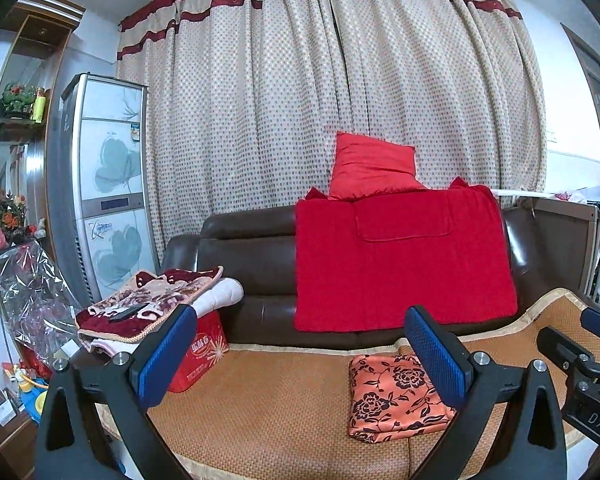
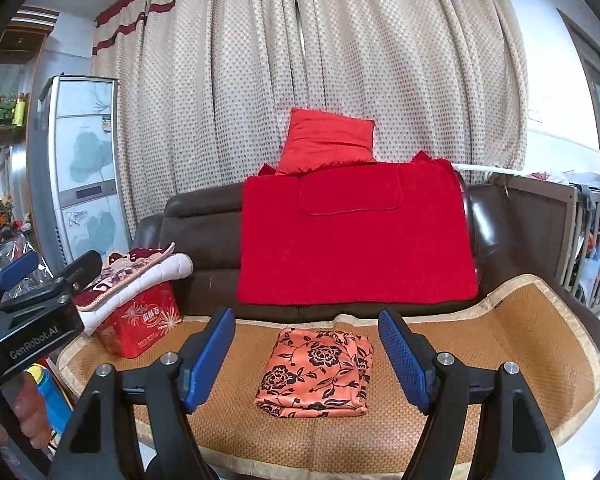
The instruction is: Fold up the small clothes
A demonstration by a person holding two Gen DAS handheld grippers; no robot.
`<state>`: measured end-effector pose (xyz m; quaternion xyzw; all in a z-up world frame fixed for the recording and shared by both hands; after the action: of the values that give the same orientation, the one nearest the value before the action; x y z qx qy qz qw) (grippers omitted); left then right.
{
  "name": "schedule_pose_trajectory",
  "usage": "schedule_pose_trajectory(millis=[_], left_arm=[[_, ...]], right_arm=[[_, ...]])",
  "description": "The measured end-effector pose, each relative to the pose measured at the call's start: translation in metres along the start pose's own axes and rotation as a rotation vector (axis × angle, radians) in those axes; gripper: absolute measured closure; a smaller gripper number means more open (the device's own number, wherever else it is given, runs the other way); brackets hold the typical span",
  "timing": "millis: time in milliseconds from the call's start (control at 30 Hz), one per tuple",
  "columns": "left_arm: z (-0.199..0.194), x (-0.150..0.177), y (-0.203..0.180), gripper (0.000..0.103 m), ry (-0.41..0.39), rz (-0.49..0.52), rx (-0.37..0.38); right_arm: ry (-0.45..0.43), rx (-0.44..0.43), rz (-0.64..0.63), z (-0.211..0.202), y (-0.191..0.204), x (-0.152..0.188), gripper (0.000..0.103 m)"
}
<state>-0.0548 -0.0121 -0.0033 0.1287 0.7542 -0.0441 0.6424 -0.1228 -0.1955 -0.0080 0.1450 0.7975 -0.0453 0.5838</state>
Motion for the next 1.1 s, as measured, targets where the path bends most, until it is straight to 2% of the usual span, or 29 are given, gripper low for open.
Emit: schedule_pose_trajectory(millis=[367, 1100], left_arm=[[-0.016, -0.009, 0.005, 0.0, -0.039, 0.0, 0.012], [-0.023, -0.009, 0.006, 0.0, -0.035, -0.005, 0.018]], right_arm=[[-0.016, -0.003, 0.006, -0.006, 0.001, -0.001, 0.025], [-0.008, -0.017, 0.013, -0.006, 0.001, 0.002, 0.025]])
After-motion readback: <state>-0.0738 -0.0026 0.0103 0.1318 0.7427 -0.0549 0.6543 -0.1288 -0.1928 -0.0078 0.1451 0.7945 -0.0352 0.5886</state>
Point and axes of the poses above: each gripper's, at about its wrist camera, not at the fingertips, and z roughly the way its jaws point, y to its left, x to its underside, the point moved 3 cm from there along z, roughly the way its jaws point
